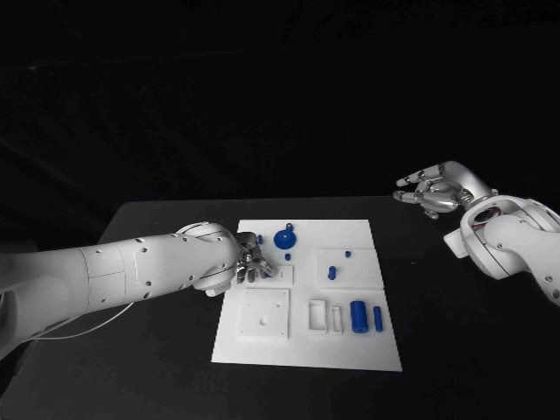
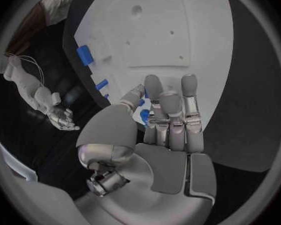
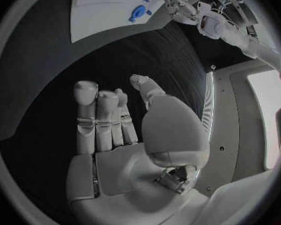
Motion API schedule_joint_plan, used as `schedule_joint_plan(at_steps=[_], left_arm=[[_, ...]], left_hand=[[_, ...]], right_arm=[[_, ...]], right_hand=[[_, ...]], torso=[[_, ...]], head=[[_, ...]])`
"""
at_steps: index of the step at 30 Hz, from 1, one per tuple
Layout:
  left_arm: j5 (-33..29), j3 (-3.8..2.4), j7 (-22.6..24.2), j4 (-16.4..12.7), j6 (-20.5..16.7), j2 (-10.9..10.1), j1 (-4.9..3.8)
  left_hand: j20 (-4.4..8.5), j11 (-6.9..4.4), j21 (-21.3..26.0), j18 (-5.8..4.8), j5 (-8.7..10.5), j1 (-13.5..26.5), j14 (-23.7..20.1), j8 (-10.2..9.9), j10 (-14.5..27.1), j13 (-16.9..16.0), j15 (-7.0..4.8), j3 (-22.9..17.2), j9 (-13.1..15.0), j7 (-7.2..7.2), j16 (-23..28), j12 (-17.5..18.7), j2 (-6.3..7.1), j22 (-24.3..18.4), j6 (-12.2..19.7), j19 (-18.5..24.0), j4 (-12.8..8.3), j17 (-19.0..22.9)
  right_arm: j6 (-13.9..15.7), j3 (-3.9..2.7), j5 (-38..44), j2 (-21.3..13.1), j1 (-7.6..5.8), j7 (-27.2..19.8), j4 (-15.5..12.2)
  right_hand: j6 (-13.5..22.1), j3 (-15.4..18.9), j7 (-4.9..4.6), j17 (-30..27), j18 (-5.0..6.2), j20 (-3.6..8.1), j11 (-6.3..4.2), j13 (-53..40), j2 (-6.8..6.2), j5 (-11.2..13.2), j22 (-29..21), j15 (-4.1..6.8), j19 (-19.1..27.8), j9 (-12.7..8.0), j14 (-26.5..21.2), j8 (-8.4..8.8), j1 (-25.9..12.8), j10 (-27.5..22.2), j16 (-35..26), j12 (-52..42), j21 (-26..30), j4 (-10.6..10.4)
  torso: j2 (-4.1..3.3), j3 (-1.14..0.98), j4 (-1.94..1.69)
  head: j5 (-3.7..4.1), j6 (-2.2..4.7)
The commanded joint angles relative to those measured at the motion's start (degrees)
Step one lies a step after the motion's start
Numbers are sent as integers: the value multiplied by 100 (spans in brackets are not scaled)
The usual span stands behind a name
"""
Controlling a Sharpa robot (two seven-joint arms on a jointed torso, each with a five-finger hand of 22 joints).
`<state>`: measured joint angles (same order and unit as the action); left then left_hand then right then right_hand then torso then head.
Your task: Assemble the parts on the task board
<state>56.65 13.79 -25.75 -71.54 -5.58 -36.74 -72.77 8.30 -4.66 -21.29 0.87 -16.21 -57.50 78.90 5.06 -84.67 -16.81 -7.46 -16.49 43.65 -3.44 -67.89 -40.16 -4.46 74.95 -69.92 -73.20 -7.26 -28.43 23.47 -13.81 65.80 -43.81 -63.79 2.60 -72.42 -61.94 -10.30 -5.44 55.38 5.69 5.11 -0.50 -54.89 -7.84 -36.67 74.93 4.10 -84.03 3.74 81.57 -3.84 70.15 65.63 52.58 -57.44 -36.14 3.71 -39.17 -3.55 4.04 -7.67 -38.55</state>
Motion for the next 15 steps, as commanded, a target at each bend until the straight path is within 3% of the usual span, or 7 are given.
schedule_joint_plan(at_steps=[1,7,15], left_arm=[[10,11,-87,-17,380,6,15],[10,11,-89,-18,484,4,15],[10,10,-81,-8,406,16,15]], left_hand=[[-24,-80,14,-87,-156,58,-36,35,-211,-13,-1,-88,463,712,-40,-32,-40,107,-1275,-19,-35,-6],[-33,-80,4,-83,-387,199,-52,42,-211,-38,4,-234,451,712,-68,-34,-37,104,-1280,7,-145,-6],[-32,-77,6,-85,-433,231,-60,38,-211,-39,6,-306,437,707,-65,-17,-109,104,-1281,12,-163,-2]], right_arm=[[-70,-3,0,1,10,-41,0],[-73,-3,0,0,21,-41,3],[-75,-3,0,1,27,-43,3]], right_hand=[[7,-25,-15,12,50,23,7,7,20,-26,275,19,-292,-8,-30,28,-56,-49,-23,32,32,-27],[7,-25,-15,12,50,23,7,7,20,-26,275,19,-292,-8,-30,28,-56,-49,-23,32,32,-27],[7,-30,-15,18,50,23,7,7,22,-28,277,19,-293,-8,-28,28,-72,-48,-21,32,26,-45]], torso=[[-1,-3,1],[1,-4,-3],[0,-2,4]], head=[[-2,0],[-9,-9],[-12,1]])
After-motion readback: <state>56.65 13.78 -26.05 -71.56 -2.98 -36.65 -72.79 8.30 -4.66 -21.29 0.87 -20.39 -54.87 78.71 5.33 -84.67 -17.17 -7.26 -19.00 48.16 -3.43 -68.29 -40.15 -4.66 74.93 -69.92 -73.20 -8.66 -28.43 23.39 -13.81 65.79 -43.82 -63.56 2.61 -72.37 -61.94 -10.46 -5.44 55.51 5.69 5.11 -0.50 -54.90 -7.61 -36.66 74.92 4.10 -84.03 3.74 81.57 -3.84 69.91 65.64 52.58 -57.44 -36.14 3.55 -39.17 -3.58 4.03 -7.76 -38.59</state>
